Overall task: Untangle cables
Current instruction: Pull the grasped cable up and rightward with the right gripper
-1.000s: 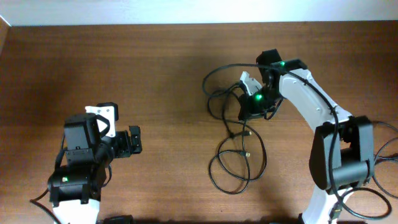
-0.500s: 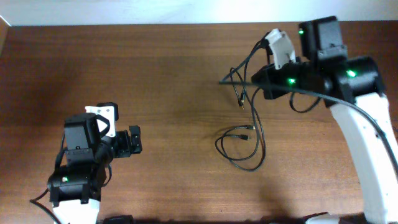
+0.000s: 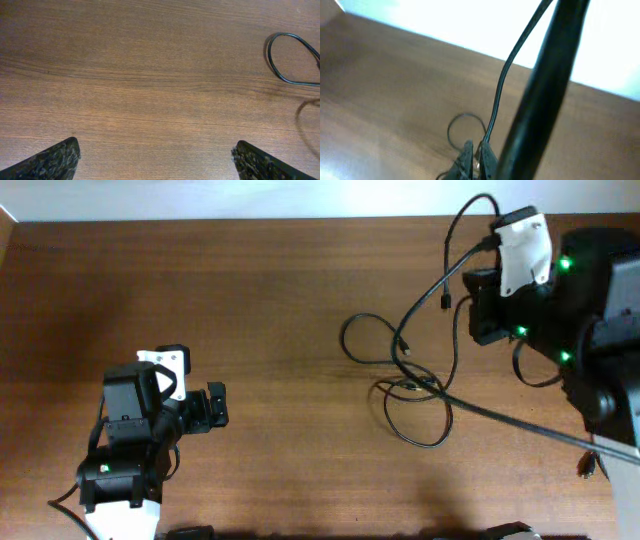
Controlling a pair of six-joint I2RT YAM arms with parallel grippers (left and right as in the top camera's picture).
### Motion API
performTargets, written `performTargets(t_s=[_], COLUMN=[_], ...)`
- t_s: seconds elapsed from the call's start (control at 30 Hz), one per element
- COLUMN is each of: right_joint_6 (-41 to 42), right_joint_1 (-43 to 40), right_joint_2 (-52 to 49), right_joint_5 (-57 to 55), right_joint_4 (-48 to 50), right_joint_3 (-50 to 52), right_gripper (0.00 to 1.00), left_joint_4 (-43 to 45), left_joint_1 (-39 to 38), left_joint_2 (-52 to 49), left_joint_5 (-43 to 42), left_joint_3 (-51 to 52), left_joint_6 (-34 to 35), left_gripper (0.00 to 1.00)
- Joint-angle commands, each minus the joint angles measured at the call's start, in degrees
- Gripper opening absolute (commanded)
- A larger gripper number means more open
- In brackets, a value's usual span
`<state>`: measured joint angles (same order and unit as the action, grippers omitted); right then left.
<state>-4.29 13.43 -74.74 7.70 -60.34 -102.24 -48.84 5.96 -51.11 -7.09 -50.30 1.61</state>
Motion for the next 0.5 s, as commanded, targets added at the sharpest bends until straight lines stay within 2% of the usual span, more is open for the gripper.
performTargets(t_s=[0.0, 0.2, 0.33, 0.47], right_joint_6=[0.3, 0.3, 0.3, 0.3], right_joint_1=[0.0, 0.0, 0.0, 0.0], right_joint_2=[1.6, 1.6, 0.6, -2.9], right_joint_5=[-1.4, -8.0, -10.6, -21.9], right_joint_4=[2.3, 4.3, 0.2, -2.3], right_joint_3=[-1.4, -1.4, -1.2, -1.2], right_gripper=[0.04, 0.04, 0.04, 0.04], left_joint_4=[0.1, 0.1, 0.1, 0.1], left_joint_1=[-0.2, -0.2, -0.2, -0.2], left_joint_2=[0.1, 0.1, 0.1, 0.1], left_joint_5=[-0.6, -0.6, -0.6, -0.6], left_joint_3=[-0.4, -0.4, -0.4, -0.4], left_joint_6=[0.8, 0.8, 0.8, 0.8], left_gripper=[0.99, 0.99, 0.99, 0.99])
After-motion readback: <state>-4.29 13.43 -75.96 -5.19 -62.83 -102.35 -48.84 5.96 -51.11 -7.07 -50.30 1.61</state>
